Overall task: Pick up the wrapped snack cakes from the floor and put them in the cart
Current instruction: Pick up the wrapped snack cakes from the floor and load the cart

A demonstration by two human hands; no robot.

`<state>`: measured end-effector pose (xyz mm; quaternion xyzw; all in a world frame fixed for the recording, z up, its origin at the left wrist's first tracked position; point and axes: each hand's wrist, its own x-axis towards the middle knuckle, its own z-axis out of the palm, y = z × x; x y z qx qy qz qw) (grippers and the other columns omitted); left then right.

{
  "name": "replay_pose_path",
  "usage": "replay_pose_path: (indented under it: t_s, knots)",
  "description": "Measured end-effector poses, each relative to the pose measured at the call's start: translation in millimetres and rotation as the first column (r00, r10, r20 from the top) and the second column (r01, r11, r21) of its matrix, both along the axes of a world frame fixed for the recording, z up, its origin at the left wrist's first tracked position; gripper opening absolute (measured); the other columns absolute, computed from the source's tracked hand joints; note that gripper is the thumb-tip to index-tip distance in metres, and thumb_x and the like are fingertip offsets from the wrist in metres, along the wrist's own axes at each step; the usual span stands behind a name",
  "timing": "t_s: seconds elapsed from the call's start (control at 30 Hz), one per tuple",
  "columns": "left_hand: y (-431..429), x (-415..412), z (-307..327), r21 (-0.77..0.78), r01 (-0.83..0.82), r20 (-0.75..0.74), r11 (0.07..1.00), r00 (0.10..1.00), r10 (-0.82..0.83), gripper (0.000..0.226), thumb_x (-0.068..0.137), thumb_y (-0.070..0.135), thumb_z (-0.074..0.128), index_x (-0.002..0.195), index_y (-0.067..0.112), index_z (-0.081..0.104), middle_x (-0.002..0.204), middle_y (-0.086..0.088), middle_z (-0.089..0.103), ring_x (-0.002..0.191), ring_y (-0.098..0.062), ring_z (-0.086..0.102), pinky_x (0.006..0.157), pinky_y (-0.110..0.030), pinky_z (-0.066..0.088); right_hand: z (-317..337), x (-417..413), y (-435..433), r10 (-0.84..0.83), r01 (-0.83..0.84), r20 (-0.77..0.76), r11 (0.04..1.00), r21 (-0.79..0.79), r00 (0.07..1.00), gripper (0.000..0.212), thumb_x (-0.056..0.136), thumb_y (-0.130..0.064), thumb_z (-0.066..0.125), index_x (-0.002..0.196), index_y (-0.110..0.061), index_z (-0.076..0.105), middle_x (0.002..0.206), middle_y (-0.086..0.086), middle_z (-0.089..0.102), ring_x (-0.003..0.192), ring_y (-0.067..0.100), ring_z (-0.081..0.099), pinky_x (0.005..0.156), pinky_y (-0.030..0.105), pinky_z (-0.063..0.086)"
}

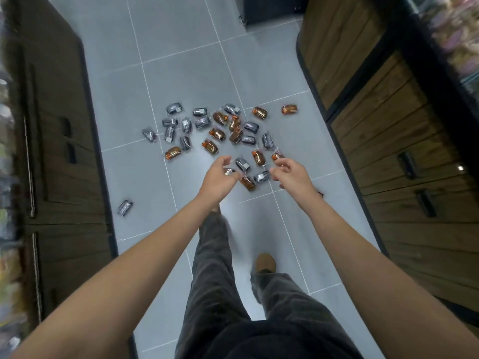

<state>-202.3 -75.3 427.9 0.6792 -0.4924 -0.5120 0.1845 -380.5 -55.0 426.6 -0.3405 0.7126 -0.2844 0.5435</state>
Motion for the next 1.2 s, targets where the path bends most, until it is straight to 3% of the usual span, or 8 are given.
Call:
replay_pose_path:
  t_s: [0.33, 0.5, 0.6, 0.67, 0.8, 0.87, 1.03, 1.2]
  knots:
    - [-138, 42, -123, 0.149, 0.215, 0.089, 0.965, 0.969, -0.229, 0.054, 0.091, 0.015, 0.059, 0.139, 0.008, 0.036, 0.142, -0.007, 0.041, 0.129, -0.022, 0.04, 0.106, -0.029, 0.034, -119, 45, -112, -0.163, 0.175, -0.079, 0.97, 0.17, 0.983, 0.017, 0.088, -0.011, 0.053, 0.103, -0.018, 0.057, 0.092, 0.005, 0.059, 0.079, 0.017, 0.052, 0.067, 0.026, 0.04]
    - [-171, 43, -221, 0.18, 0.28, 0.139, 0.943, 0.942, -0.306, 0.056, 0.088, 0.011, 0.06, 0.139, 0.011, 0.038, 0.14, -0.008, 0.041, 0.128, -0.02, 0.04, 0.086, -0.008, 0.023, -213, 55, -146, -0.219, 0.23, -0.072, 0.947, 0.224, 0.973, 0.027, 0.087, -0.012, 0.052, 0.114, -0.015, 0.056, 0.093, -0.002, 0.059, 0.079, 0.012, 0.052, 0.069, 0.022, 0.04]
    - [-181, 35, -299, 0.22, 0.321, 0.179, 0.921, 0.915, -0.362, 0.06, 0.085, 0.011, 0.062, 0.139, 0.011, 0.037, 0.138, -0.01, 0.041, 0.128, -0.025, 0.039, 0.097, -0.022, 0.03, -290, 55, -155, -0.224, 0.22, -0.009, 0.944, 0.246, 0.974, 0.029, 0.086, -0.013, 0.062, 0.109, -0.023, 0.048, 0.087, -0.008, 0.057, 0.078, 0.006, 0.056, 0.074, 0.012, 0.046]
    - [-185, 29, -358, 0.232, 0.353, 0.216, 0.906, 0.89, -0.402, 0.062, 0.084, 0.012, 0.063, 0.139, 0.011, 0.036, 0.138, -0.012, 0.04, 0.127, -0.028, 0.039, 0.103, -0.035, 0.034, -350, 53, -155, -0.264, 0.249, 0.016, 0.927, 0.28, 0.964, 0.034, 0.084, -0.01, 0.065, 0.11, -0.024, 0.049, 0.091, -0.005, 0.055, 0.085, 0.01, 0.057, 0.081, 0.02, 0.047]
    - [-185, 17, -475, 0.252, 0.374, 0.326, 0.893, 0.836, -0.442, 0.068, 0.083, 0.019, 0.063, 0.142, 0.015, 0.03, 0.145, -0.008, 0.033, 0.132, -0.029, 0.033, 0.104, -0.045, 0.035, -470, 51, -153, -0.224, 0.232, -0.062, 0.938, 0.257, 0.973, 0.039, 0.083, -0.012, 0.068, 0.114, -0.029, 0.051, 0.089, -0.018, 0.052, 0.079, -0.005, 0.054, 0.064, 0.002, 0.038]
    - [-183, 16, -531, 0.251, 0.425, 0.38, 0.869, 0.783, -0.493, 0.073, 0.082, 0.023, 0.064, 0.144, 0.018, 0.026, 0.15, -0.005, 0.026, 0.136, -0.029, 0.027, 0.105, -0.048, 0.034, -527, 52, -151, -0.168, 0.184, -0.085, 0.95, 0.251, 0.982, 0.046, 0.082, -0.012, 0.068, 0.124, -0.025, 0.051, 0.093, -0.021, 0.051, 0.086, -0.004, 0.055, 0.066, 0.0, 0.036]
    - [-179, 27, -654, 0.224, 0.536, 0.513, 0.814, 0.645, -0.566, 0.083, 0.081, 0.024, 0.065, 0.148, 0.019, 0.016, 0.157, -0.006, 0.01, 0.143, -0.029, 0.01, 0.111, -0.054, 0.021, -648, 61, -150, 0.051, 0.001, -0.214, 0.971, 0.238, 0.975, 0.06, 0.08, -0.02, 0.071, 0.135, -0.016, 0.046, 0.131, 0.006, 0.053, 0.122, 0.024, 0.049, 0.103, 0.038, 0.041]
    - [-187, 44, -732, 0.199, 0.622, 0.62, 0.758, 0.519, -0.588, 0.088, 0.081, 0.028, 0.064, 0.15, 0.021, 0.009, 0.158, -0.006, 0.007, 0.145, -0.032, 0.001, 0.109, -0.061, 0.013, -721, 74, -141, 0.201, -0.135, -0.493, 0.977, 0.167, 0.846, 0.071, 0.078, -0.031, 0.069, 0.141, -0.016, 0.038, 0.144, 0.005, 0.041, 0.136, 0.027, 0.033, 0.116, 0.041, 0.011]
